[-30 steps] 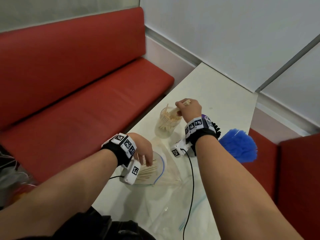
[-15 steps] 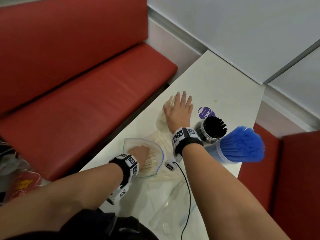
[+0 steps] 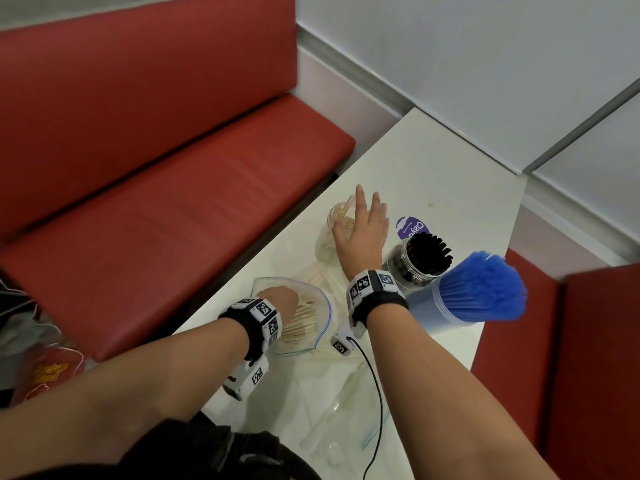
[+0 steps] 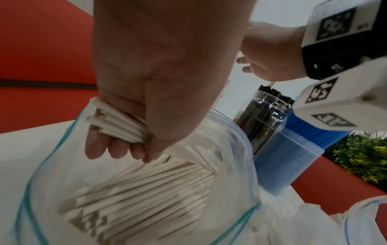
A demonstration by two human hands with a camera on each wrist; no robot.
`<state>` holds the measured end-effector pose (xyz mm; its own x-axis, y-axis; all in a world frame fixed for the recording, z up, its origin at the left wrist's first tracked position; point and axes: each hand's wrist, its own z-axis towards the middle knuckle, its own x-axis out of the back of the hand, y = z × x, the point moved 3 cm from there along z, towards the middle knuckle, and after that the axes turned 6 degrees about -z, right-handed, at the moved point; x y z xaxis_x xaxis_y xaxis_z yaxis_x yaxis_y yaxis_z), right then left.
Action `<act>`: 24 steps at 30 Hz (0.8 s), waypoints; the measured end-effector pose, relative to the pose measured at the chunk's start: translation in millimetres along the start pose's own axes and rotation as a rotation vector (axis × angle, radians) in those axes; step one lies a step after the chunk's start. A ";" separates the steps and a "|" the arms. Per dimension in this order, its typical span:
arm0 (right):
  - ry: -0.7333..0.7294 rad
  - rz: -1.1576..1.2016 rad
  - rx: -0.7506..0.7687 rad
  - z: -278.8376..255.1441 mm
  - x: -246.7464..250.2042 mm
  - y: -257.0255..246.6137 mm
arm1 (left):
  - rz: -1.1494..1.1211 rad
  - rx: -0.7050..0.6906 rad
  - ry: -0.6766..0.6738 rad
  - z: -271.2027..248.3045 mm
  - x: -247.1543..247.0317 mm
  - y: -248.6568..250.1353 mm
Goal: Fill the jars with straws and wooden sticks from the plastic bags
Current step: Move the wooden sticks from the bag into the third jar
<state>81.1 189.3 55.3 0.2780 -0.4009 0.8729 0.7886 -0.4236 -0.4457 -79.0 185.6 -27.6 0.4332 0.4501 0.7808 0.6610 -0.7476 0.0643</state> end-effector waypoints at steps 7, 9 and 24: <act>-0.461 0.224 0.122 -73.8 -12.8 -24.3 | 0.169 0.048 -0.035 -26.6 35.7 8.4; -0.619 0.185 0.098 -101.9 -25.8 -20.7 | 0.129 0.036 -0.012 -33.4 52.0 9.7; -0.186 0.567 -0.258 -99.5 10.7 -34.6 | -0.010 -0.291 0.703 -118.6 188.9 55.5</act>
<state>2.2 118.8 60.4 0.7210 -0.4824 0.4975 0.3410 -0.3780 -0.8607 -33.1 171.1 197.2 -0.1283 0.1132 0.9853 0.4321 -0.8878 0.1583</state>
